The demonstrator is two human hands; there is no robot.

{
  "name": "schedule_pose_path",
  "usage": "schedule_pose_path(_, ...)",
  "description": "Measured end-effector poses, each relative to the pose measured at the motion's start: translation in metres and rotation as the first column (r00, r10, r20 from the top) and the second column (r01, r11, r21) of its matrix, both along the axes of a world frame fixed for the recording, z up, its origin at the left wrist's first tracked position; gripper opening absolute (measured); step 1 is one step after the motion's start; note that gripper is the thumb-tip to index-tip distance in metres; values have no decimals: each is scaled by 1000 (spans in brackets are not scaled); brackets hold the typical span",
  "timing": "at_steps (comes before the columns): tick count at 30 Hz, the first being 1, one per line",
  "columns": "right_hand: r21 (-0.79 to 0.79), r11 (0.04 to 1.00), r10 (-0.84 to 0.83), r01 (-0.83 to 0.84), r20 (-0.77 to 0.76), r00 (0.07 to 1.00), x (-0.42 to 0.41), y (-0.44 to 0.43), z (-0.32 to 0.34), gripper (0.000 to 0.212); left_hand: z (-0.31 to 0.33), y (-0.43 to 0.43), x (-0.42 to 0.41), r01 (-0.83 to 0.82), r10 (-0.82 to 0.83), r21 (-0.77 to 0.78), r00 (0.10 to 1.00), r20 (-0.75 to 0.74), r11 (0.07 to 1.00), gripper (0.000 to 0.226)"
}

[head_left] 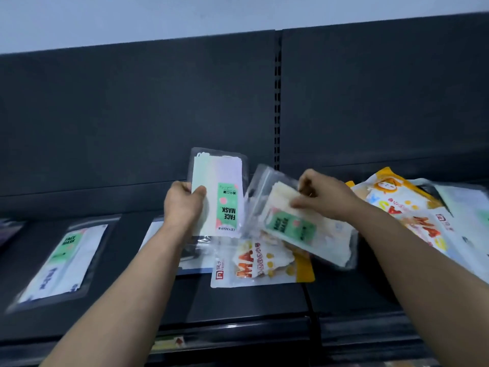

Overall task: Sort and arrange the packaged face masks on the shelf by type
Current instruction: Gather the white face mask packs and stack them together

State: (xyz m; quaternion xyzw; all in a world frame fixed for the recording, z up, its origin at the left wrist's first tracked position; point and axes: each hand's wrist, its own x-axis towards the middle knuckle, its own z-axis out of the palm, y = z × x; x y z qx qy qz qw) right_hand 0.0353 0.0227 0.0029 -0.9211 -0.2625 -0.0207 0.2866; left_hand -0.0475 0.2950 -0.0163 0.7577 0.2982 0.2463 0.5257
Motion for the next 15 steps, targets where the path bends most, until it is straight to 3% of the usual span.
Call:
schedule_pose_path(2,331,942,-21,61,-121,992,0,7,4,28,3,-1,-2,-30,31,-54,999,15,998,19)
schedule_pose_path(4,531,839,38,119,-276,960,-1,21,3,20,4,-5,-11,-56,58,-103,998,12,993,11)
schedule_pose_path(7,572,803,183,168,-504,844,-9,48,-1,12,0,4,-28,-105,103,-83,994,-33,991,17)
schedule_pose_path(9,579,802,284,145,-584,760,-14,68,-2,29,0,18,-42,-167,165,-43,985,-54,985,17)
schedule_pose_path(12,564,825,376,44,-605,702,-20,103,-6,45,-4,39,-71,-261,260,5,962,-89,965,15)
schedule_pose_path(15,614,789,460,22,-615,640,-35,144,-19,48,-14,62,-103,-309,308,8,943,-125,951,19)
